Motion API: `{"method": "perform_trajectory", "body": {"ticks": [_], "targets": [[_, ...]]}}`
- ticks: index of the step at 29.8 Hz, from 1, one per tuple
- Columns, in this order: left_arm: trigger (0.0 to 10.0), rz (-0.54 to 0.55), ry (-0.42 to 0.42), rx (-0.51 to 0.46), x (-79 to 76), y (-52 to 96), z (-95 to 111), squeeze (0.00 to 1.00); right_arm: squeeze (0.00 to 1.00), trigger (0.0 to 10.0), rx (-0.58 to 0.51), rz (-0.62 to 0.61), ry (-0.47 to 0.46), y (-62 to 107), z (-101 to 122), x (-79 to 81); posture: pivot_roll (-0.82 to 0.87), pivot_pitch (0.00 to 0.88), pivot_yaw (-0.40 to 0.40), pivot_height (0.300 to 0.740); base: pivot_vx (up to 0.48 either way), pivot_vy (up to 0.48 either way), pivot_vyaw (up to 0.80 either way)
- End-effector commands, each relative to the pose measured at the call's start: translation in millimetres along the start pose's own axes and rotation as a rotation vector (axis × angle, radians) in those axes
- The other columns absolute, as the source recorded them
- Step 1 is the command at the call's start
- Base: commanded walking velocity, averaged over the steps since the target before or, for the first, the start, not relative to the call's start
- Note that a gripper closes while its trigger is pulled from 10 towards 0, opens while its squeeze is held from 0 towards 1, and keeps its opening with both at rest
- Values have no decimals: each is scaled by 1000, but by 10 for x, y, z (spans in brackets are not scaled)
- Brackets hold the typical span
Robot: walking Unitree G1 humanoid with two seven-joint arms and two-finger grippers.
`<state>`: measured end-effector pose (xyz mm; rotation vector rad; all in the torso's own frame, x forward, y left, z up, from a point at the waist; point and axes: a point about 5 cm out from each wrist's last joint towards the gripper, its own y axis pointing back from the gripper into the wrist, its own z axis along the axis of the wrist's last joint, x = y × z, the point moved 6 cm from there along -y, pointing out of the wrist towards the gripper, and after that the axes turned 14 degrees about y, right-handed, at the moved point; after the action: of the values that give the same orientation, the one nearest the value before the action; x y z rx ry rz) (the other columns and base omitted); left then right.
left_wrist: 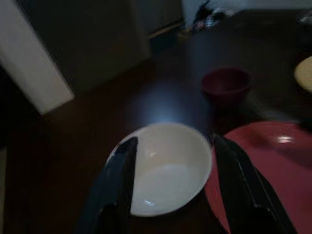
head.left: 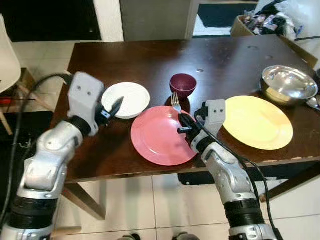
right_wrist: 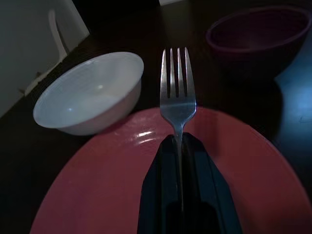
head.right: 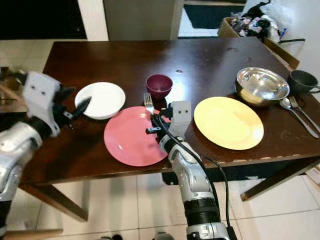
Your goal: Setting the table
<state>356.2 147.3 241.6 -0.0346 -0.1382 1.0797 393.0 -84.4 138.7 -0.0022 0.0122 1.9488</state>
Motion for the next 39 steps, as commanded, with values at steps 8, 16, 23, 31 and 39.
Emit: {"method": "perform_trajectory", "body": {"ticks": [8,16,23,31,39], "targets": [[10000,-226,-119,203,-131,279,22,0,0,10000,106,5,-19,-222,-112,-43,73,106,41,740,0,0,0],[10000,-264,-81,246,-260,324,-106,0,0,10000,182,19,-64,-152,-271,30,44,120,29,740,0,0,0],[10000,-284,-65,267,-319,296,-148,0,0,10000,181,41,-64,-169,-267,131,22,124,31,740,0,0,0],[10000,-283,-55,259,-336,251,-157,0,1000,10000,178,26,-63,-159,-251,165,5,109,33,740,0,0,0],[10000,-279,-41,240,-364,196,-182,0,0,10000,78,-17,-8,-139,94,82,-21,82,27,740,0,0,0]]}}
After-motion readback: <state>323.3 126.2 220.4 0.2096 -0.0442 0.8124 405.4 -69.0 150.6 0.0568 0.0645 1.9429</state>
